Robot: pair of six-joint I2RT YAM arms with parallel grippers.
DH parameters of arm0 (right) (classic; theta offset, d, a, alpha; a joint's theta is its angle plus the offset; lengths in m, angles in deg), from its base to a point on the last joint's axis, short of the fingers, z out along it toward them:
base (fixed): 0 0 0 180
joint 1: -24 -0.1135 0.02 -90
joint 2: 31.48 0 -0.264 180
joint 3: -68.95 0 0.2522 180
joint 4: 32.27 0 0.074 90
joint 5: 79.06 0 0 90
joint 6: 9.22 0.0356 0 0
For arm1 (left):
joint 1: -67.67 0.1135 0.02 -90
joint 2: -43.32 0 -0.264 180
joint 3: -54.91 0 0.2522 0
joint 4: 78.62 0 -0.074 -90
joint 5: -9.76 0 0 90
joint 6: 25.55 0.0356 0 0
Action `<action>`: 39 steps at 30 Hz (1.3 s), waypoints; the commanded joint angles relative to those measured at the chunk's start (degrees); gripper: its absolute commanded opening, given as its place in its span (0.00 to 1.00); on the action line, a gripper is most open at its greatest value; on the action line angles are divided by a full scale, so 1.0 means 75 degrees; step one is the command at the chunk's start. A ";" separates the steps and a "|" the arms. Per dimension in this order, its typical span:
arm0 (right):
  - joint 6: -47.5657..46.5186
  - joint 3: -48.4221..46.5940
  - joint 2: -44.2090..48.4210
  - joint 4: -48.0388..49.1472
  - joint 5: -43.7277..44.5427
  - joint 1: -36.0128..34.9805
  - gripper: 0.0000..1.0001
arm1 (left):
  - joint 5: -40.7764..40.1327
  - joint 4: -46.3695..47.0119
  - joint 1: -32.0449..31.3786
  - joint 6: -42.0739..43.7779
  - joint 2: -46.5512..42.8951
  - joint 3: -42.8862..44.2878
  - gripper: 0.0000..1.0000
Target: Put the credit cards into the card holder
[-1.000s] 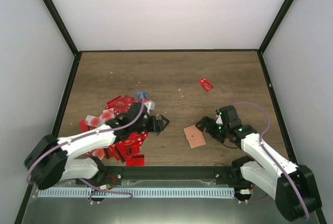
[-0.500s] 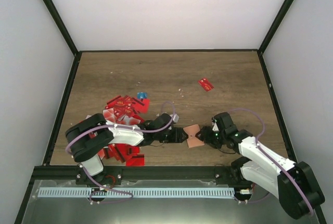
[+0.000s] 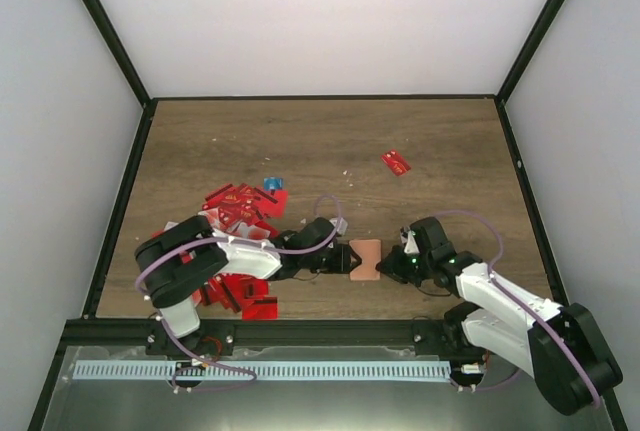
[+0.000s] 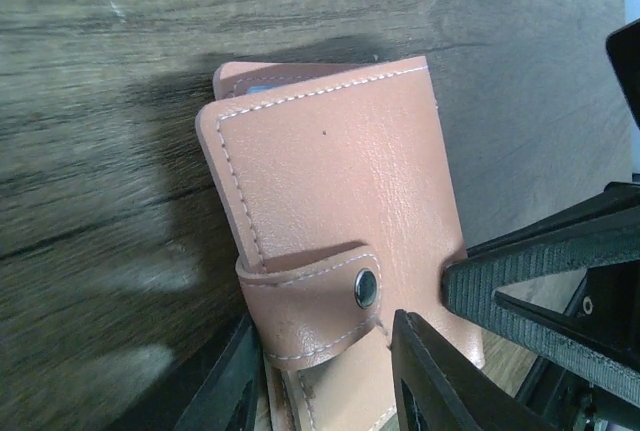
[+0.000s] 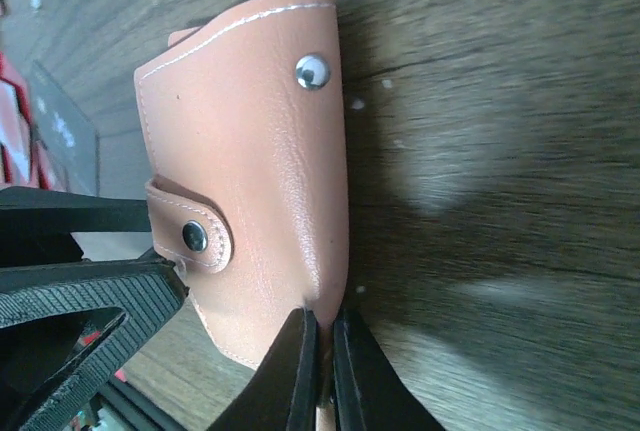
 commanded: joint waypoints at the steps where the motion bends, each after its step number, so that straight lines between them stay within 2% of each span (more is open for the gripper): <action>1: -0.0149 -0.0189 0.0068 0.0633 -0.0611 -0.0061 0.01 | -0.0463 -0.0471 0.0038 0.0455 -0.0914 -0.0060 0.40; 6: -0.0249 -0.0478 0.0199 0.1123 -0.1209 -0.0062 0.01 | -0.1447 -0.1708 0.0192 0.1050 -0.2447 -0.0063 0.48; 10: -0.0315 -0.0874 0.0305 0.1628 -0.1563 -0.0064 0.01 | -0.2158 -0.2526 0.0370 0.1477 -0.3754 -0.0150 0.62; 17: -0.0458 -0.1613 0.0141 0.2375 -0.2131 -0.0061 0.01 | -0.2593 -0.3386 0.0589 0.2372 -0.5547 -0.0188 0.71; 21: -0.0564 -0.1996 0.0063 0.2716 -0.2572 -0.0058 0.01 | -0.2773 -0.3772 0.0612 0.2617 -0.6044 -0.0174 0.73; 27: -0.0691 -0.2470 -0.0017 0.3068 -0.3248 -0.0061 0.01 | -0.2531 -0.3522 0.0649 0.2954 -0.6379 -0.0337 0.81; 32: -0.0688 -0.2561 0.0129 0.3561 -0.3750 -0.0062 0.01 | -0.1735 -0.2781 0.0832 0.2969 -0.6666 -0.0778 0.98; 39: -0.0282 -0.2377 0.0343 0.4318 -0.4157 -0.0061 0.01 | -0.0372 -0.1195 0.1236 0.2709 -0.7011 -0.1597 0.98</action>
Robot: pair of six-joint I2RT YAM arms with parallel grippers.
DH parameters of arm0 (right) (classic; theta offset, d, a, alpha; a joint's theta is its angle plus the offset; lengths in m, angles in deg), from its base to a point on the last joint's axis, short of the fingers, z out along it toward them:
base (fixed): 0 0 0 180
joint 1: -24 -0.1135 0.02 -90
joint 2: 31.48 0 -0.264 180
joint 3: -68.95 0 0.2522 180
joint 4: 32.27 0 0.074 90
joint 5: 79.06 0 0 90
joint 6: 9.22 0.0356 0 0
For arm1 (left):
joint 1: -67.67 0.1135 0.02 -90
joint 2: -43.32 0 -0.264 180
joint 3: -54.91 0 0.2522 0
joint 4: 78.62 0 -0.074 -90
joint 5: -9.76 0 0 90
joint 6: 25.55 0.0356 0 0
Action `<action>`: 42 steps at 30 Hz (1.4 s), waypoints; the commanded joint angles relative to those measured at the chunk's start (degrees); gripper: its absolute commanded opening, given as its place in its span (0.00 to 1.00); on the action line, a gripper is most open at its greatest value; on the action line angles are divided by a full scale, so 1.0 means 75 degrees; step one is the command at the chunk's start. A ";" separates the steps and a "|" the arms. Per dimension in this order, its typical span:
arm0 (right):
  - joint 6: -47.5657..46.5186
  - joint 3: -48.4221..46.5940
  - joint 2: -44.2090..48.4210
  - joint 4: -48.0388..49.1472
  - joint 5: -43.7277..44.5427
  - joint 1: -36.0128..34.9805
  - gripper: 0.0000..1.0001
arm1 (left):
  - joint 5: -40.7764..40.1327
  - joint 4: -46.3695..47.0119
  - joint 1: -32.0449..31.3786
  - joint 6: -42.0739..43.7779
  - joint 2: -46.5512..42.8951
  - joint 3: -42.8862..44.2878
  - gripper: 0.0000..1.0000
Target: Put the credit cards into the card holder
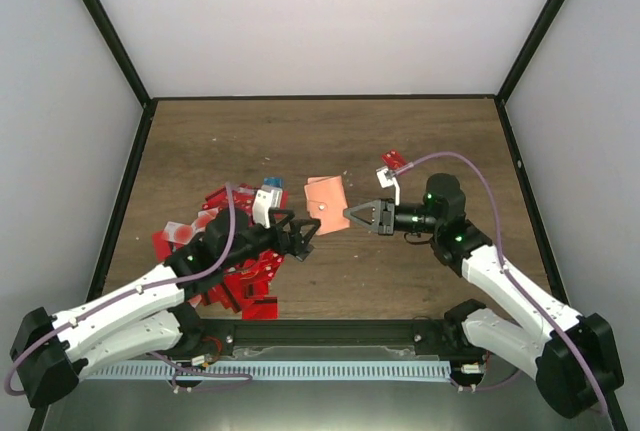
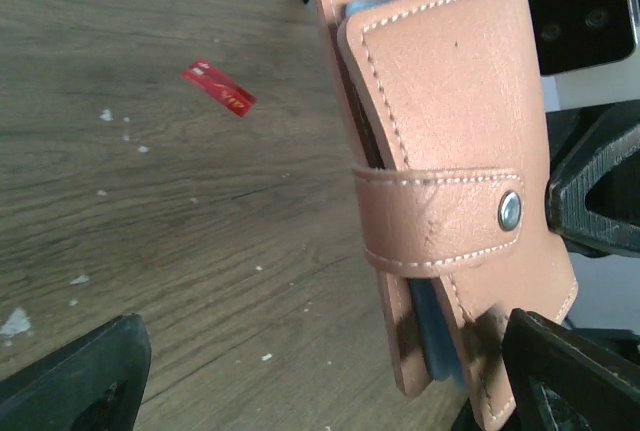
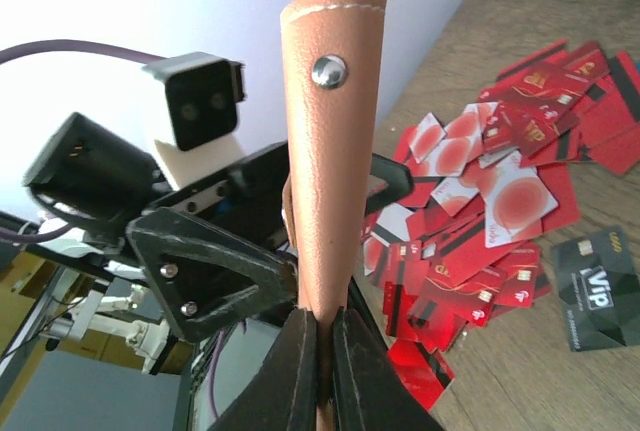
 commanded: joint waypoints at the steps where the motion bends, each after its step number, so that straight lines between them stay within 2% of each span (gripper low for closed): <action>1: 0.0263 -0.0124 0.0249 0.0878 -0.0465 -0.0047 0.01 | 0.1357 0.1540 0.0173 -0.0124 -0.0137 -0.0412 0.97; 4: 0.0331 -0.0073 0.0238 0.1048 -0.0490 -0.0047 0.01 | 0.1823 0.2167 0.0181 -0.0222 0.0037 -0.0533 0.89; 10: 0.0355 -0.0062 0.0001 0.1362 -0.0511 -0.0050 0.01 | 0.2453 0.2908 0.0184 -0.0292 0.0620 -0.0380 0.65; 17: 0.0086 -0.0270 -0.0418 0.1088 -0.0563 -0.0047 0.03 | 0.2286 0.2738 0.0178 0.0129 0.0703 -0.0188 0.16; 18: -0.0042 -0.0332 -0.0470 0.0943 -0.0549 -0.0047 0.12 | 0.2262 0.2584 0.0178 0.0207 0.0691 -0.0125 0.10; 19: -0.0204 -0.0408 -0.0522 0.0760 -0.0499 -0.0047 0.34 | 0.2260 0.2410 0.0180 0.0282 0.0651 -0.0045 0.05; 21: -0.0549 -0.0525 -0.0575 0.0390 -0.0320 -0.0047 0.93 | 0.2381 0.2041 0.0182 0.0395 0.0517 0.0097 0.04; 22: -0.0731 -0.0580 -0.0586 0.0210 -0.0198 -0.0047 0.99 | 0.2479 0.1902 0.0183 0.0440 0.0426 0.0157 0.04; 24: -0.1004 -0.0566 -0.0597 0.0195 -0.0196 -0.0047 1.00 | 0.2737 0.1632 0.0185 0.0505 0.0207 0.0298 0.04; 28: -0.1034 -0.0443 -0.0678 0.0960 -0.1136 -0.0048 1.00 | 0.3501 0.1189 0.0203 0.0477 -0.0031 0.0641 0.04; 35: 0.0090 -0.0116 -0.0509 0.3171 -0.2622 -0.0047 0.91 | 0.4621 0.0685 0.0197 0.0305 -0.0076 0.1127 0.04; 39: 0.0784 -0.0066 -0.0387 0.4232 -0.3048 -0.0047 0.80 | 0.5012 0.0706 0.0200 0.0251 -0.0078 0.1250 0.04; 42: 0.0947 -0.0204 -0.0362 0.4305 -0.3066 -0.0047 0.64 | 0.5139 0.0573 0.0210 0.0324 0.0081 0.1379 0.04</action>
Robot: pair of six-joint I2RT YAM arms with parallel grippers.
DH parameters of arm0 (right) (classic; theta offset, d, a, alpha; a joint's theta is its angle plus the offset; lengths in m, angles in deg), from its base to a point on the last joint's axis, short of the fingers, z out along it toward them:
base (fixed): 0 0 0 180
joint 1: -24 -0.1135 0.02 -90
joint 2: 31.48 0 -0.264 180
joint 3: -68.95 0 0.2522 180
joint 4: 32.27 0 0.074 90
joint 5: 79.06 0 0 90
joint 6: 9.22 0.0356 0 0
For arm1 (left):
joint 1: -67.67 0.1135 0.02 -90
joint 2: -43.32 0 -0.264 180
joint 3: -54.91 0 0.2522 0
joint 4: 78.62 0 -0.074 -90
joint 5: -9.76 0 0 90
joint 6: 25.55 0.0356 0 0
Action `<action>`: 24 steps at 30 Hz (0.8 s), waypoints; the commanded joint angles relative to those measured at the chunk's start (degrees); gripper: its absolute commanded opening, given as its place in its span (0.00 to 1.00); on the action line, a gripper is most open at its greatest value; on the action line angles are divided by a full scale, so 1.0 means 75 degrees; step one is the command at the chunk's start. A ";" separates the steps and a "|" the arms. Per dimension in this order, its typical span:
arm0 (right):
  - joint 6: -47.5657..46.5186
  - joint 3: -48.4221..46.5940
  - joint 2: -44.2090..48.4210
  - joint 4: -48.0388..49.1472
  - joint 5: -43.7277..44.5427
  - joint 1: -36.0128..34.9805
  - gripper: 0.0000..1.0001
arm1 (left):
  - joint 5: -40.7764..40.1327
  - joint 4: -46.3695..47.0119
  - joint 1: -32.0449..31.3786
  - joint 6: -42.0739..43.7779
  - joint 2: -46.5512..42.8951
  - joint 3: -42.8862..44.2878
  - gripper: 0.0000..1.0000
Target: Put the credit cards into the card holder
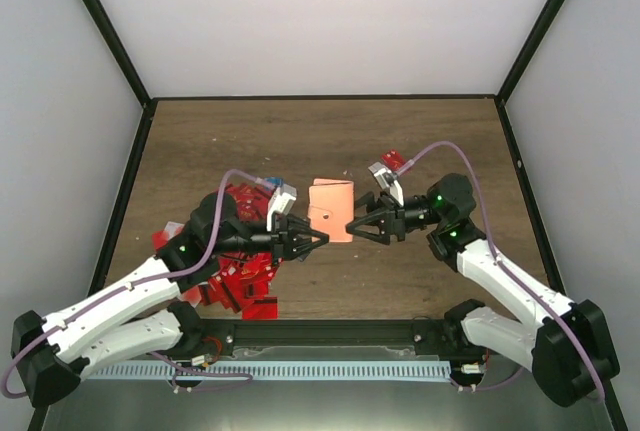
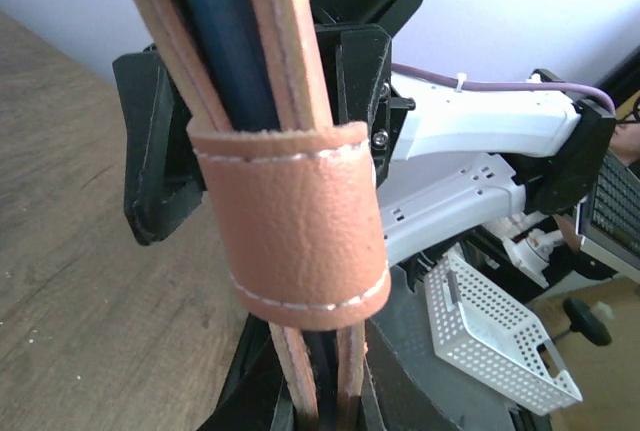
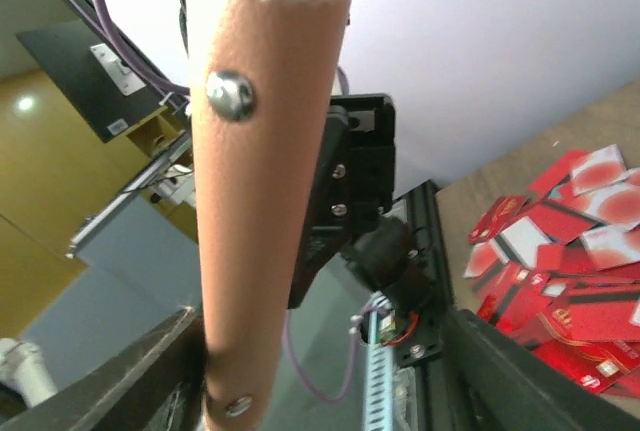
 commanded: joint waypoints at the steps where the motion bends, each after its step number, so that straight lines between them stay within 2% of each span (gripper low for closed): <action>1: 0.0662 -0.0188 0.0135 0.0943 -0.0517 -0.0032 0.58 | 0.0595 -0.0106 0.0023 0.0033 0.0132 0.0361 0.04; 4: 0.0914 -0.0225 0.0087 0.1143 -0.0568 -0.0038 0.42 | 0.0665 -0.0153 0.0024 0.0053 0.0351 0.0384 0.04; 8: 0.0883 -0.0164 0.0093 0.1015 -0.0546 -0.0067 0.35 | 0.0685 -0.0115 0.0028 0.0067 0.0572 0.0359 0.04; 10: 0.0844 -0.0118 0.0115 0.0921 -0.0515 -0.0070 0.26 | 0.0745 -0.0073 0.0029 0.0072 0.0640 0.0329 0.04; 12: 0.0739 -0.0094 0.0151 0.0705 -0.0473 -0.0080 0.17 | 0.0675 -0.0113 0.0024 0.0093 0.0687 0.0334 0.09; 14: 0.0516 -0.0131 0.0212 0.0271 -0.0358 -0.0076 0.09 | 0.0254 -0.0435 0.0030 0.0243 0.0679 0.0431 0.30; 15: 0.0303 -0.0185 0.0268 -0.0121 -0.0239 -0.0073 0.04 | -0.0144 -0.0706 0.0035 0.0336 0.0629 0.0533 0.46; 16: 0.0029 -0.0267 0.0330 -0.0640 -0.0006 -0.0072 0.01 | -0.0752 -0.1084 0.0039 0.0469 0.0582 0.0597 0.67; 17: -0.0255 -0.0370 0.0391 -0.1213 0.0318 -0.0078 0.01 | -0.1508 -0.1568 0.0033 0.0610 0.0521 0.0789 0.80; 20: -0.0738 -0.0636 0.0470 -0.2421 0.1245 -0.0078 0.01 | -0.3345 -0.2524 0.0033 0.0914 0.0284 0.0980 0.99; 24: -0.0926 -0.0889 0.0490 -0.3470 0.2166 -0.0096 0.01 | -0.4971 -0.3400 -0.0004 0.1090 0.0073 0.1218 1.00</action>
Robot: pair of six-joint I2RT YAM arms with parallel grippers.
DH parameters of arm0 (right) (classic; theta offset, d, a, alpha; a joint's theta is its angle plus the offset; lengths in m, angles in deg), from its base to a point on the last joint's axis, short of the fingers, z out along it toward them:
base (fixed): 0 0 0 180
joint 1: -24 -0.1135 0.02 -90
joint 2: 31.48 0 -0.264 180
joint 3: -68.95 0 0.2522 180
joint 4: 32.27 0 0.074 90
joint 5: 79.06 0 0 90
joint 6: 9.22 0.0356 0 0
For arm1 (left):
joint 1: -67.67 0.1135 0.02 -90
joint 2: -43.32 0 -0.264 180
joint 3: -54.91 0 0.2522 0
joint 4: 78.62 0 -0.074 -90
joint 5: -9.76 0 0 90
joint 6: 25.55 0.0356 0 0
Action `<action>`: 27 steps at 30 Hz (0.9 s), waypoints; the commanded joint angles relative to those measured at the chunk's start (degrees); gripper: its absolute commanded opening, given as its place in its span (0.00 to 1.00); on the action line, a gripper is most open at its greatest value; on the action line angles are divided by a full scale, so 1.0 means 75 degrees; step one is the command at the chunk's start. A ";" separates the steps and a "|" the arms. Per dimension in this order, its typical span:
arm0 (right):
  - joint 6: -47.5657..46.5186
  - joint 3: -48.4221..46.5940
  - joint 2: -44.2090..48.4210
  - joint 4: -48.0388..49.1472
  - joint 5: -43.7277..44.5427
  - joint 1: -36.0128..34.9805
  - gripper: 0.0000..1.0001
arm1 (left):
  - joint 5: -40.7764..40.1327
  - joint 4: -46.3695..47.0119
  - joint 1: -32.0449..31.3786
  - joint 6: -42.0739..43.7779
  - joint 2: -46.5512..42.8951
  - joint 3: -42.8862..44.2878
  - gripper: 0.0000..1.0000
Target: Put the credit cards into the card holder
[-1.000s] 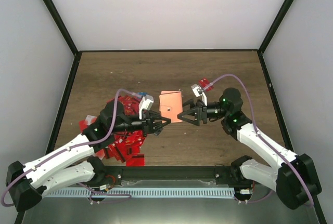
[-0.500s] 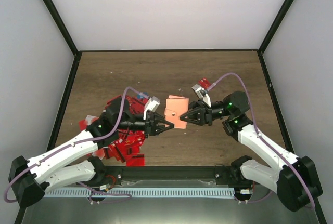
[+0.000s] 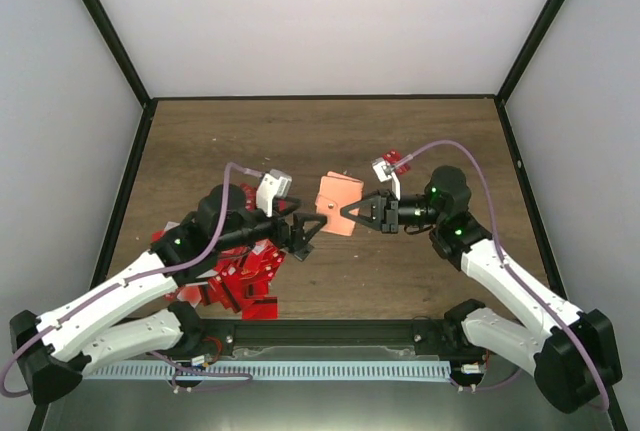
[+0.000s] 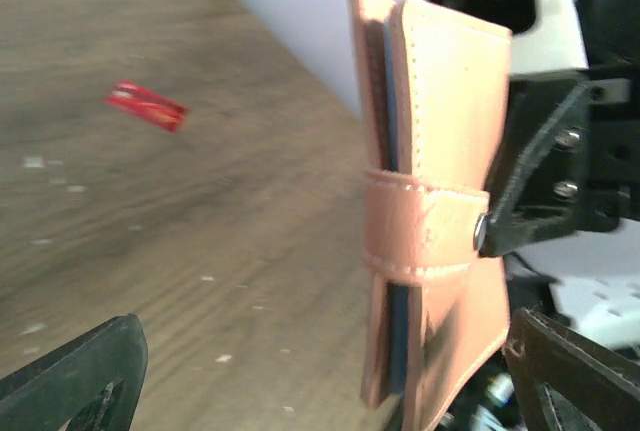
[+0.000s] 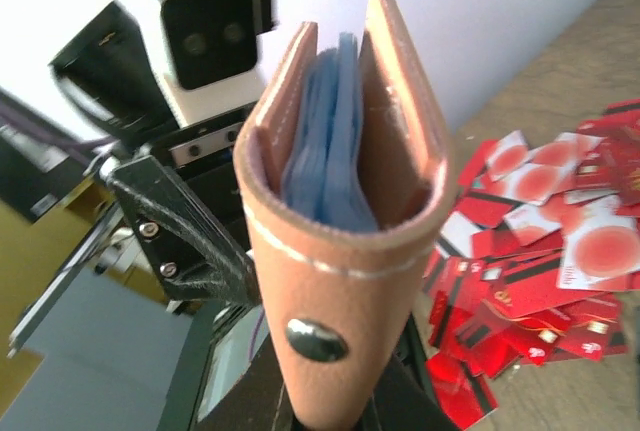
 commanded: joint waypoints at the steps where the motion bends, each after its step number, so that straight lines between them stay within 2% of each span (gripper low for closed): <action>1: -0.0645 -0.0620 0.0163 -0.1901 0.1517 -0.0102 0.01 | -0.2565 -0.1546 -0.0001 0.0411 -0.0278 0.0444 0.99; 4: -0.0833 -0.0861 0.0065 -0.2971 0.2482 -0.0130 0.01 | -0.3235 -0.1926 -0.0038 0.0488 -0.0256 0.0653 0.92; 9: -0.0859 -0.0987 -0.0105 -0.3903 0.3347 -0.0332 0.01 | -0.3495 -0.1992 -0.0308 0.0698 0.0284 0.0925 0.79; 14: -0.0955 -0.1349 -0.0462 -0.4535 0.3874 -0.0613 0.01 | -0.3883 -0.1988 -0.0686 0.0943 0.1265 0.1327 0.77; 17: -0.0988 -0.1457 -0.0634 -0.4655 0.3901 -0.0667 0.01 | -0.3755 -0.1845 -0.0746 0.1065 0.1715 0.1449 0.75; 27: -0.0995 -0.1449 -0.0841 -0.4538 0.3645 -0.0683 0.01 | -0.3410 -0.1454 -0.0801 0.1179 0.2300 0.1436 0.73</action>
